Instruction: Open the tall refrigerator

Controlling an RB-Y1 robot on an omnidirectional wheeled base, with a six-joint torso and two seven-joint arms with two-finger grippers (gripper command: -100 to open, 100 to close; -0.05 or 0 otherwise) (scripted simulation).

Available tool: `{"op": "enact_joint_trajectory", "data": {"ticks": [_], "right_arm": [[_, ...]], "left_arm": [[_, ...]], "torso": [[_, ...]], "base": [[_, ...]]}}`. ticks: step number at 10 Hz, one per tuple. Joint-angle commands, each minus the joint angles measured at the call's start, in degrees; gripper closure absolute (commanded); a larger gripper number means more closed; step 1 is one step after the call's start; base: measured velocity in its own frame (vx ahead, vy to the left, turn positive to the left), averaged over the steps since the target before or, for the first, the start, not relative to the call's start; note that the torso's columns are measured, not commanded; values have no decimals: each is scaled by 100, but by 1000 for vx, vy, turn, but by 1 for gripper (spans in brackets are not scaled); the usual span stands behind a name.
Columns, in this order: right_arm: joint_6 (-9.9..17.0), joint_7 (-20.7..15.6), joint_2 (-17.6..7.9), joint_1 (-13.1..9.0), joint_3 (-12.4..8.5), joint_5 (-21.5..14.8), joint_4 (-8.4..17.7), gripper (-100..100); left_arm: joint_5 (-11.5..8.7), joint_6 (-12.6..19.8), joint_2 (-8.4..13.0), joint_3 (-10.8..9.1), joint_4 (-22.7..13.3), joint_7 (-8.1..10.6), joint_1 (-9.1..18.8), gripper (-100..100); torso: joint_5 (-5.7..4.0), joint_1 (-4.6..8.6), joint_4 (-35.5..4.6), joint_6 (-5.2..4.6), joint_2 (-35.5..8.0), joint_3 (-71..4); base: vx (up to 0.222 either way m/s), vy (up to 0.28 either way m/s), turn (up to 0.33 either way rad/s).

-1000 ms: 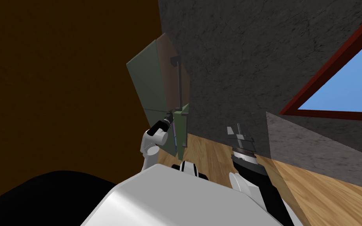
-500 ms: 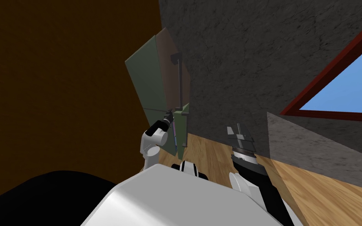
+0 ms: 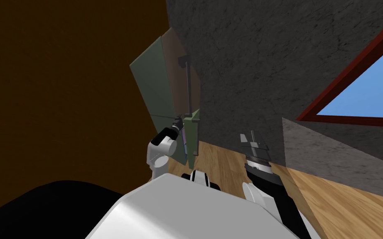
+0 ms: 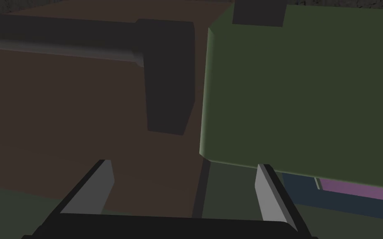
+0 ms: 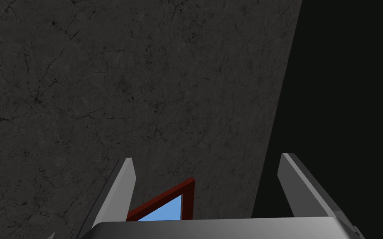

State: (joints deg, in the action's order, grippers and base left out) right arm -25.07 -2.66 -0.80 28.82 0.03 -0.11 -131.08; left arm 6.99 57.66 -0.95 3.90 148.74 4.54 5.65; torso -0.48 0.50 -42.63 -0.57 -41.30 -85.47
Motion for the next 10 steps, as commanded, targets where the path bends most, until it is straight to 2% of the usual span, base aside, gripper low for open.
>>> {"op": "enact_joint_trajectory", "data": {"ticks": [1,2,3,5,6,7,10], "right_arm": [[0,0,0,0,0,0,0,0],[0,0,0,0,0,0,0,0],[0,0,0,0,0,0,0,0],[0,0,0,1,0,0,0,0],[0,0,-1,1,-1,0,0,0],[0,0,0,0,0,0,0,0],[0,0,0,0,0,0,0,0]], "left_arm": [[29,-145,-24,5,11,6,176,-100],[29,-145,-24,5,11,6,176,-100],[49,-41,-32,16,-92,2,49,-100],[66,208,-64,-37,97,33,88,-100],[60,227,-55,-24,35,21,10,-100],[57,89,-46,-17,-2,18,65,100],[51,18,-35,-4,-61,9,51,100]], "torso": [[-2,2,0,-4,3,-3],[0,7,6,2,0,2],[-3,9,3,-5,11,-8],[24,-21,38,21,6,11],[25,-34,39,12,30,-9],[32,-25,60,11,21,-2],[8,10,26,6,-3,11]], "base": [[2,10,-7],[0,0,0],[-25,9,31],[74,26,36],[18,24,51],[-43,0,-20],[-33,-10,-13]]}}
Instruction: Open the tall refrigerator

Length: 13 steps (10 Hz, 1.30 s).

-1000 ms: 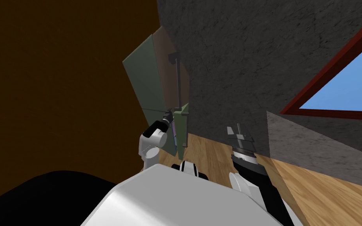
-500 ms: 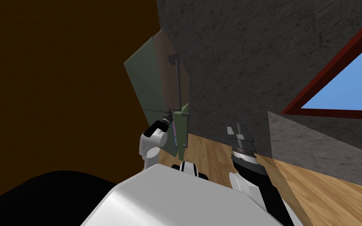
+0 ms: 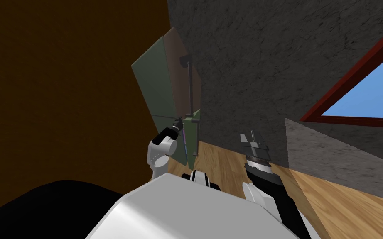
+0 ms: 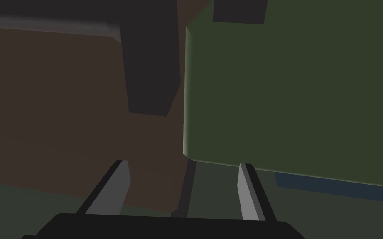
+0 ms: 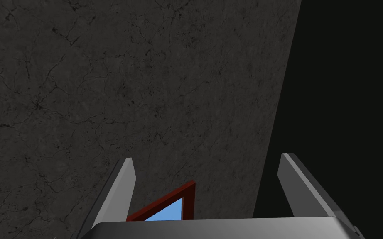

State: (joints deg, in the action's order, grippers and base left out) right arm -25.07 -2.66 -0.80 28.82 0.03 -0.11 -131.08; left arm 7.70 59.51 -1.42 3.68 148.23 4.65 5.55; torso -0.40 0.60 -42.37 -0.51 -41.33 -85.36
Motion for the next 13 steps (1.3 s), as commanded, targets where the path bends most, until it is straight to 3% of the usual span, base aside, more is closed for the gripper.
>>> {"op": "enact_joint_trajectory", "data": {"ticks": [1,2,4,5,7,11,13], "right_arm": [[0,0,0,0,0,0,0,0],[0,0,0,0,0,0,0,0],[0,0,2,1,2,0,0,0],[0,0,3,1,2,0,0,0],[0,0,3,0,3,0,-1,0],[0,0,3,1,3,0,-1,0],[0,0,3,1,2,0,-1,0]], "left_arm": [[-24,-215,19,26,-49,-8,51,100],[-10,-106,13,28,-40,-9,-39,100],[215,-50,-12,-125,-33,49,-6,100],[215,-50,-12,-125,-33,49,-6,100],[442,-12,-39,-282,-10,109,64,100],[669,27,-66,-440,14,169,134,100],[896,65,-92,-598,37,229,205,100]], "torso": [[0,-3,-5,3,-12,7],[6,-10,-6,12,-32,23],[13,4,0,37,-57,47],[5,20,5,25,-48,42],[-1,13,7,4,-25,19],[14,-25,5,25,-30,26],[14,-45,1,18,-21,14]], "base": [[-51,-19,-16],[-39,-9,13],[30,-216,126],[57,-295,84],[36,-335,86],[22,-308,72],[53,-328,90]]}}
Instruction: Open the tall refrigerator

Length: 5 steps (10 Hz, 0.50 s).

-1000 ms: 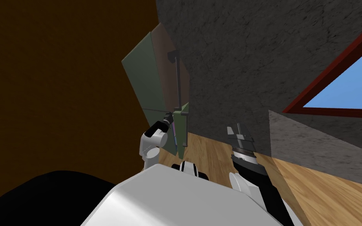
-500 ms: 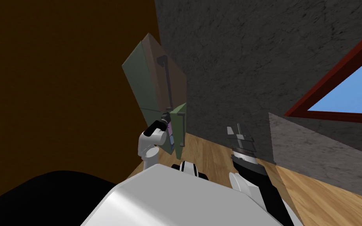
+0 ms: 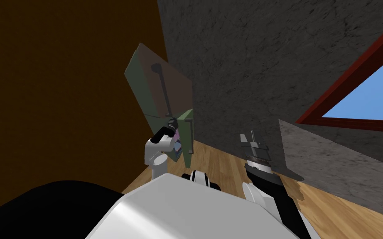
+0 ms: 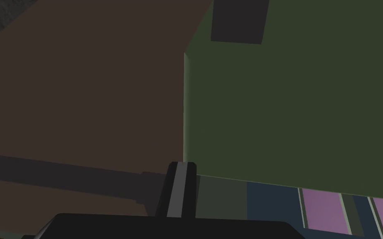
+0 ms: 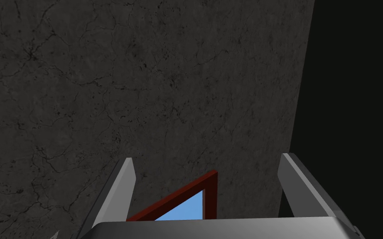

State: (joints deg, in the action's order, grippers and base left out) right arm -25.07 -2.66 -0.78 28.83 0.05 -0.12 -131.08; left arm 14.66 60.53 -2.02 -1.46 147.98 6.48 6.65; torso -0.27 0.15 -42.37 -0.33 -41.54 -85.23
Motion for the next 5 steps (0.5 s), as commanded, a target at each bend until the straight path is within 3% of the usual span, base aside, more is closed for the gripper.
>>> {"op": "enact_joint_trajectory", "data": {"ticks": [1,3,5], "right_arm": [[0,0,1,0,0,0,0,0],[0,0,0,0,0,0,0,0],[0,0,-1,0,0,0,0,0]], "left_arm": [[200,-37,-32,-84,63,46,95,100],[427,1,-59,-241,86,106,165,100],[406,-2,-55,-230,82,100,160,100]], "torso": [[-4,25,5,3,-7,7],[17,-12,8,19,-41,37],[27,-21,8,31,-73,64]], "base": [[17,-278,60],[34,-274,70],[33,-192,29]]}}
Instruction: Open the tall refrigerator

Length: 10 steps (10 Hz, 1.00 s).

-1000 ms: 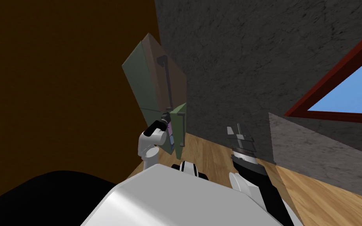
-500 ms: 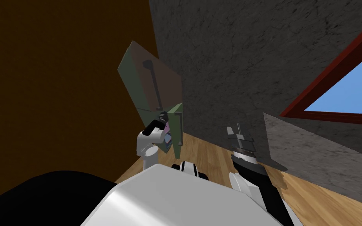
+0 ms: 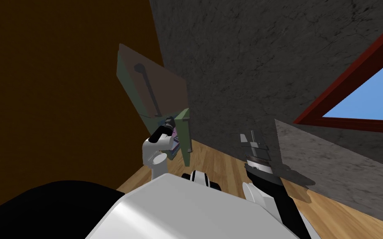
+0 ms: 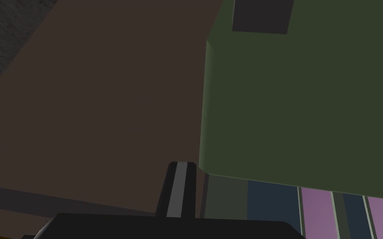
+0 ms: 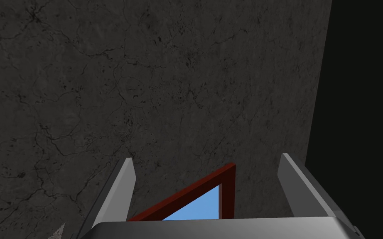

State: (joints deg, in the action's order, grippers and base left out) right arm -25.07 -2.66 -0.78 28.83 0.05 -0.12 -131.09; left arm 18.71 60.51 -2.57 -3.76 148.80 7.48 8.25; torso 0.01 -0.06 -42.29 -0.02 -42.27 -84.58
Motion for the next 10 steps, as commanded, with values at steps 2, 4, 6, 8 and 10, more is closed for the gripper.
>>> {"op": "enact_joint_trajectory", "data": {"ticks": [2,4,6,8,10], "right_arm": [[1,0,-2,-1,-2,0,1,0],[1,0,-4,-1,-4,0,1,0],[0,0,-4,0,-3,0,1,0],[1,0,-4,-1,-3,0,1,0],[1,0,-4,-1,-3,0,1,0]], "left_arm": [[11,98,429,15,-307,31,72,-100],[19,224,749,38,-531,71,165,-100],[28,374,988,69,-696,123,286,-100],[41,619,1214,123,-844,214,502,-100],[50,793,1288,164,-888,281,660,-100]], "torso": [[28,-69,7,6,-7,6],[12,-31,6,4,10,-7],[-2,10,2,2,2,-1],[-1,4,-2,1,-8,5],[-1,9,0,3,-2,2]], "base": [[0,7,-16],[-4,65,-18],[-4,80,-27],[-13,110,-55],[-11,93,-33]]}}
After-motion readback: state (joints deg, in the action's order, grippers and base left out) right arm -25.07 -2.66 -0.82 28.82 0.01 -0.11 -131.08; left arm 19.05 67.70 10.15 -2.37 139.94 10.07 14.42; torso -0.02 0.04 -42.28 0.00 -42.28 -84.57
